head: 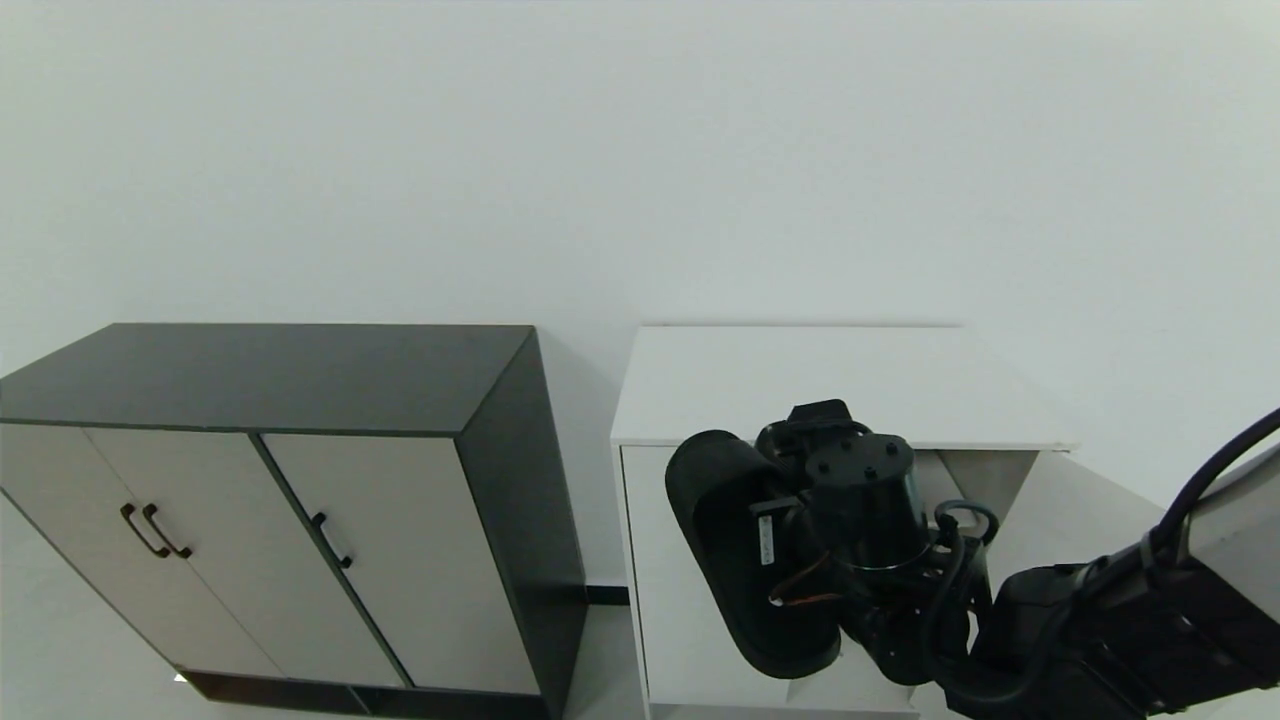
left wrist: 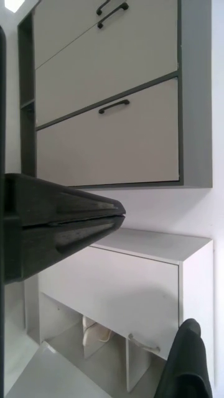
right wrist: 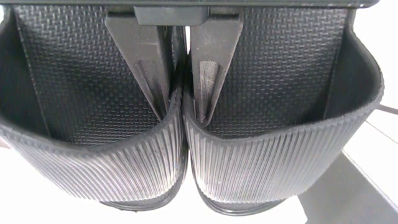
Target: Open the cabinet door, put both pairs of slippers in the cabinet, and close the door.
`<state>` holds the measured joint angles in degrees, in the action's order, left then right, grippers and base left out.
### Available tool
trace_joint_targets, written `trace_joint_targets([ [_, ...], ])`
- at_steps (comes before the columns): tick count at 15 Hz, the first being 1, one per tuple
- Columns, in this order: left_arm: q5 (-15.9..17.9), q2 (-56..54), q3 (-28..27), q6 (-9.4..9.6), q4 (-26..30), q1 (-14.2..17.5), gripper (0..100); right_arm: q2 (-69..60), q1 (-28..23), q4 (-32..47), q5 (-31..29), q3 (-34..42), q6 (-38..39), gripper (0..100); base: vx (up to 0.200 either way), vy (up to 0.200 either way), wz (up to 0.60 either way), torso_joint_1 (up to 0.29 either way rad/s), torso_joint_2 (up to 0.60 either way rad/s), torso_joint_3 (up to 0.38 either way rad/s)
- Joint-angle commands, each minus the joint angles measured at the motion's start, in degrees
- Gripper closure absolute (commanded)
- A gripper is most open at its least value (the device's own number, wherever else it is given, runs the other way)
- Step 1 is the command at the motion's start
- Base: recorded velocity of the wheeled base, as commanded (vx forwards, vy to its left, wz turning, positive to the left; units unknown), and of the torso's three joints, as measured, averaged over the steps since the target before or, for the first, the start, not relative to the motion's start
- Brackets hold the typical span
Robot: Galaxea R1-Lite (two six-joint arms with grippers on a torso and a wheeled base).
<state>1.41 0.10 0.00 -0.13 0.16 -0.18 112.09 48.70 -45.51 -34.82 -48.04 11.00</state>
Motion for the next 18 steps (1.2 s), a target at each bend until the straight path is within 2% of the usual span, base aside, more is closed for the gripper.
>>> trace_joint_targets([
  [1, -0.01, 0.08, 0.00, -0.04, 0.02, 0.01, 100, 0.58, -0.01, -0.11, 0.01, 0.14, -0.01, 100, 0.000, -0.200, 0.00, 0.002, 0.00, 0.002],
  [17, -0.01, 0.08, 0.00, -0.04, 0.02, 0.01, 100, 0.41, -0.01, -0.99, 0.01, 1.20, -0.10, 100, 0.000, -0.200, 0.00, 0.002, 0.00, 0.003],
  [18, -0.01, 0.08, 0.00, -0.04, 0.02, 0.01, 100, 0.32, -0.01, -0.99, 0.01, 1.20, -0.10, 100, 0.000, 0.000, 0.00, 0.000, 0.00, 0.000],
])
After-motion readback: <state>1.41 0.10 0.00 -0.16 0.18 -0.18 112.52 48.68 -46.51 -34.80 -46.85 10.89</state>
